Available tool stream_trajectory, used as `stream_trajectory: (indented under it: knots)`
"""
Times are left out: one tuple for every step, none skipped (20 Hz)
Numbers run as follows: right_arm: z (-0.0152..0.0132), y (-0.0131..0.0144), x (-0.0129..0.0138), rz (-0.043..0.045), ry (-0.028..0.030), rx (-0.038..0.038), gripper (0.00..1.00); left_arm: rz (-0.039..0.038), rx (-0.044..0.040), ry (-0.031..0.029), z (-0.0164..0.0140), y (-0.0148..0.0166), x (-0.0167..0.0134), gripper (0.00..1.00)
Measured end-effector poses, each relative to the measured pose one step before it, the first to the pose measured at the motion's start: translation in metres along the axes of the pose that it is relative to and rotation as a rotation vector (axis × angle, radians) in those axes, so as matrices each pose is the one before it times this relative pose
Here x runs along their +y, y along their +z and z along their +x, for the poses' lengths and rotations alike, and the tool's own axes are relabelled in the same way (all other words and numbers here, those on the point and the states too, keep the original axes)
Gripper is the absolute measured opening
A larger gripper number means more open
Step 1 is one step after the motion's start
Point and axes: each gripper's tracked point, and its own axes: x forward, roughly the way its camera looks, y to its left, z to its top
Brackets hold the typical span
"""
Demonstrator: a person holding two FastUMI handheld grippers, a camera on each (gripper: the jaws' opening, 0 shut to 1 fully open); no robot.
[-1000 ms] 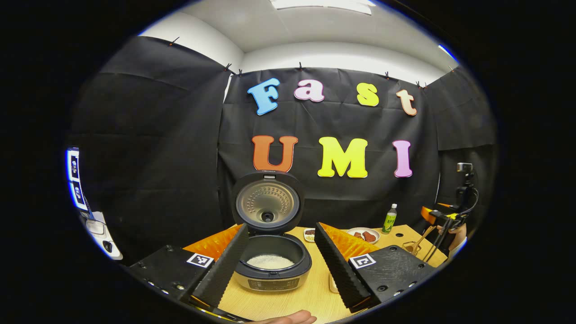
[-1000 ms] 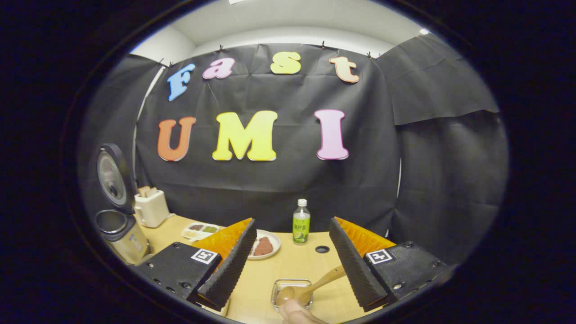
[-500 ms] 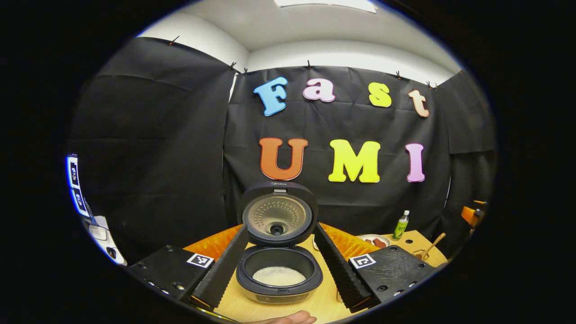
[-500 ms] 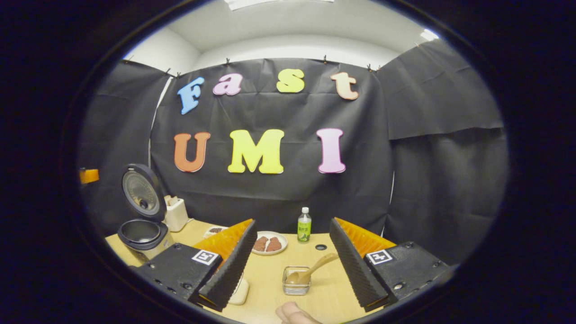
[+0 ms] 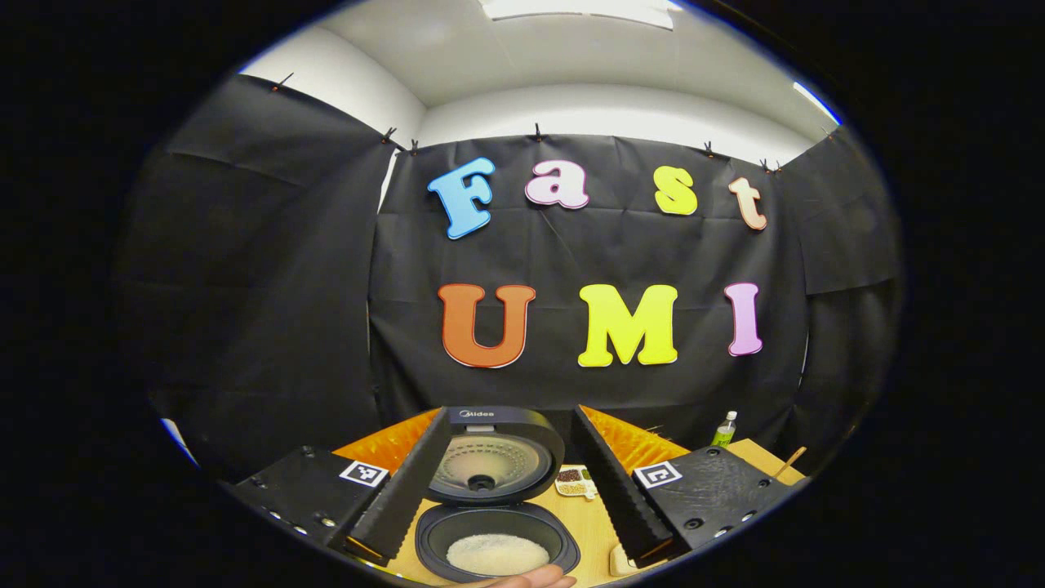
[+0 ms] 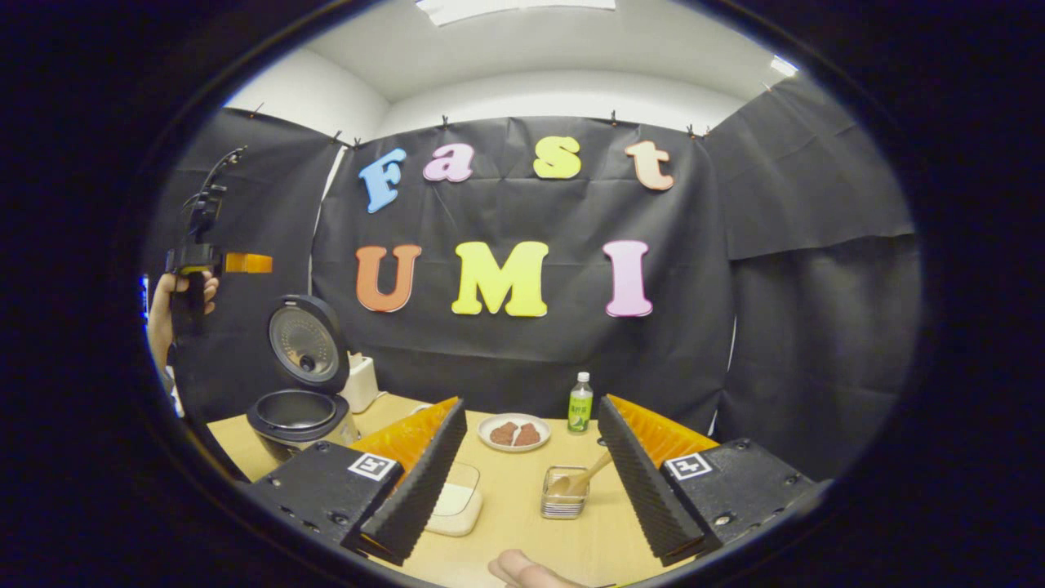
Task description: Close the left gripper, press the button to open the rice cooker; take a wooden spoon from the chopstick holder with the right hand, scoop a spoonful of rice and pour it into the rice cooker, then put the wooden spoon back into the chopstick holder.
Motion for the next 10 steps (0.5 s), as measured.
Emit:
stream_trajectory:
  knots:
    - [-0.00344,0.00114,0.00148,-0.01324,-0.00968,-0.01016,0.99,0.00578,-0.00065,-0.00559,0.01445,0.00255,0.00409,0.94]
    - [-0.0034,0.00244,0.00511,-0.00385,0.00975,-0.00946,0.98,-0.00204,-0.01255,-0.02752,0.01174,-0.00024,-0.00032,0.94]
    - [-0.00325,0.0012,0.00767,-0.00064,0.02041,-0.00661,1.0,-0.00822,-0.02353,0.00332,0.01187,0.00133,0.00636,0.94]
    - [-0.0024,0.00214,0.00515,-0.00104,0.01566,-0.00818,1.0,0.0046,-0.01862,0.02468,0.01268,0.00068,0.00955,0.94]
    - [-0.0017,0.0013,0.00021,-0.00178,0.00701,-0.00962,1.0,0.0111,-0.00236,0.01829,0.01323,-0.00425,0.01162,0.95]
    - [-0.00141,0.00106,0.00053,-0.00032,0.00022,-0.00785,1.0,0.01255,0.00813,0.01351,0.01228,-0.00569,0.00726,0.95]
    - [-0.00121,-0.00151,0.00123,0.00022,0.00217,-0.00321,0.98,0.00747,0.02167,0.02054,0.0145,-0.01201,0.00382,0.95]
    - [-0.00099,-0.00083,0.00191,0.00519,0.00439,-0.00148,1.0,-0.00467,0.02483,0.02137,0.01185,-0.0084,0.00549,0.95]
    - [-0.0015,-0.00177,0.00153,0.00449,0.00215,0.00277,1.0,-0.01003,0.02763,0.00954,0.00929,-0.00978,0.00158,0.95]
    - [-0.00084,-0.00047,-0.00128,0.00665,-0.00864,0.00169,1.0,-0.01266,0.02602,-0.00037,0.00959,-0.00675,-0.00129,0.95]
